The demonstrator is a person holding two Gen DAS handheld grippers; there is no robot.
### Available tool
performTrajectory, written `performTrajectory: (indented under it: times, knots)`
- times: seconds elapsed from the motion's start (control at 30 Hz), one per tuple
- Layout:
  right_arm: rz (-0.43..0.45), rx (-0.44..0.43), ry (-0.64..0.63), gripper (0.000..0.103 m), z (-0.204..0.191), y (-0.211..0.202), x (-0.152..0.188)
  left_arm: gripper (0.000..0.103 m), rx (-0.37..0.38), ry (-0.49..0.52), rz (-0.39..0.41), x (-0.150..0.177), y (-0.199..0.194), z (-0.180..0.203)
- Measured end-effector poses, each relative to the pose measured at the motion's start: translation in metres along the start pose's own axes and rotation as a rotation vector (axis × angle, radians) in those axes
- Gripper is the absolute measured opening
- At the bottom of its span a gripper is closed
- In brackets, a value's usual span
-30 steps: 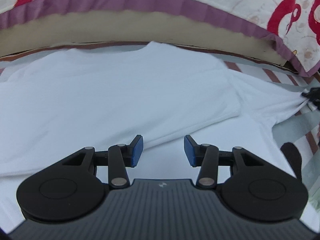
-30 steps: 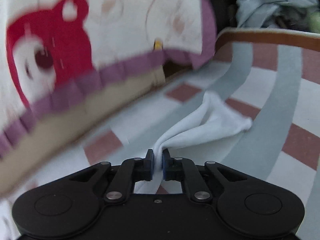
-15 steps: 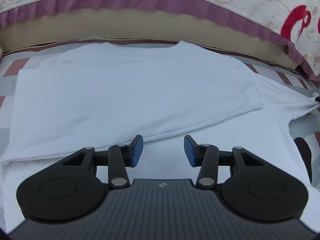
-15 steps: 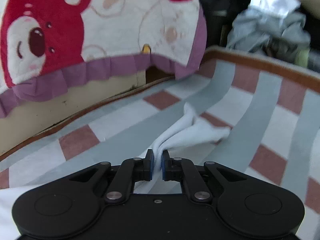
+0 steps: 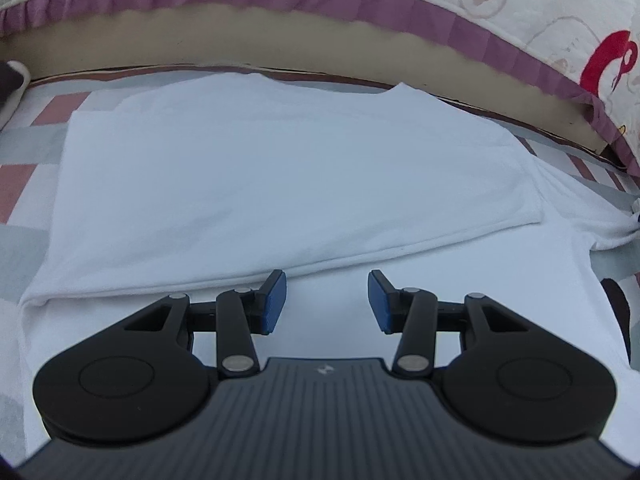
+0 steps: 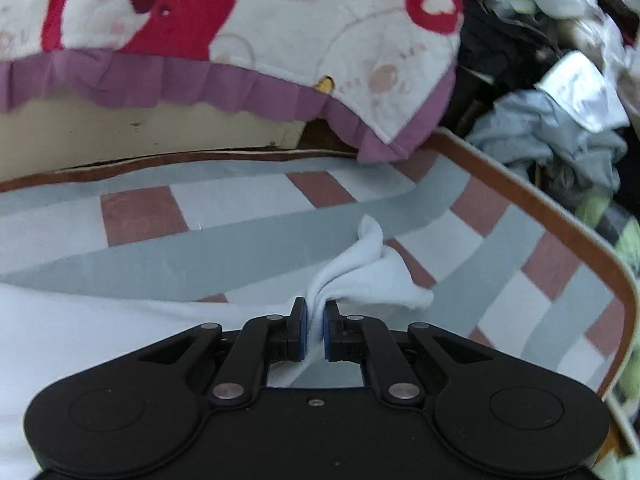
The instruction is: Fold clothes
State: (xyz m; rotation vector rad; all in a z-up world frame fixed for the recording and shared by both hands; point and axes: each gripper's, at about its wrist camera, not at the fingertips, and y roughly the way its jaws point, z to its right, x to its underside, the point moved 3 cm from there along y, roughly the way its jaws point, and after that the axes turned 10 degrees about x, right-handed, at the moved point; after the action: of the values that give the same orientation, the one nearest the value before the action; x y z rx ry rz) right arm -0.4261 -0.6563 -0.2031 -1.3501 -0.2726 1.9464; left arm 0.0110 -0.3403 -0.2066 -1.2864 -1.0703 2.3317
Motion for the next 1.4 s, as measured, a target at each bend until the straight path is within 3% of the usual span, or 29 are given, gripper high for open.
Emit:
performTrajectory:
  times: [0.1, 0.17, 0.4, 0.47, 0.57, 0.67, 0.8, 0.83, 0.9, 0.97, 1.1, 1.27, 1.4]
  knots:
    - [0.040, -0.083, 0.091, 0.008, -0.003, -0.017, -0.011, 0.044, 0.005, -0.022, 0.013, -0.005, -0.003, -0.004]
    - [0.099, -0.183, 0.127, 0.008, -0.012, -0.040, -0.026, 0.044, 0.013, -0.033, 0.024, -0.008, -0.005, -0.005]
    - [0.301, -0.653, 0.177, 0.009, -0.069, -0.180, -0.061, 0.046, 0.020, -0.046, 0.057, -0.015, -0.014, -0.007]
    - [0.312, -0.799, 0.139, 0.009, -0.093, -0.225, -0.046, 0.046, 0.012, -0.057, 0.065, -0.014, -0.016, -0.012]
    - [0.285, -1.013, -0.048, 0.010, -0.146, -0.286, 0.003, 0.046, -0.008, -0.080, 0.076, -0.013, -0.017, -0.024]
    - [0.256, -1.129, -0.273, 0.012, -0.187, -0.317, 0.053, 0.046, -0.018, -0.119, 0.084, -0.014, -0.019, -0.038]
    - [0.330, -1.129, -0.484, 0.046, -0.177, -0.327, 0.092, 0.048, -0.040, -0.137, 0.104, -0.017, -0.028, -0.052]
    - [0.354, -1.114, -0.521, 0.049, -0.169, -0.324, 0.097, 0.049, -0.035, -0.146, 0.109, -0.018, -0.029, -0.054]
    - [0.402, -1.023, -0.597, 0.049, -0.154, -0.307, 0.100, 0.049, -0.016, -0.161, 0.108, -0.020, -0.028, -0.057]
    - [0.462, -0.868, -0.701, 0.049, -0.140, -0.284, 0.103, 0.051, 0.008, -0.164, 0.103, -0.019, -0.027, -0.054]
    - [0.382, -0.732, -0.688, 0.049, -0.117, -0.233, 0.096, 0.052, 0.072, -0.149, 0.103, -0.026, -0.020, -0.038]
    - [0.300, -0.748, -0.635, 0.051, -0.107, -0.203, 0.096, 0.062, 0.135, -0.036, 0.066, -0.041, 0.001, 0.007]
    - [0.210, -0.882, -0.530, 0.053, -0.093, -0.210, 0.090, 0.068, 0.057, 0.017, 0.007, -0.042, 0.029, 0.034]
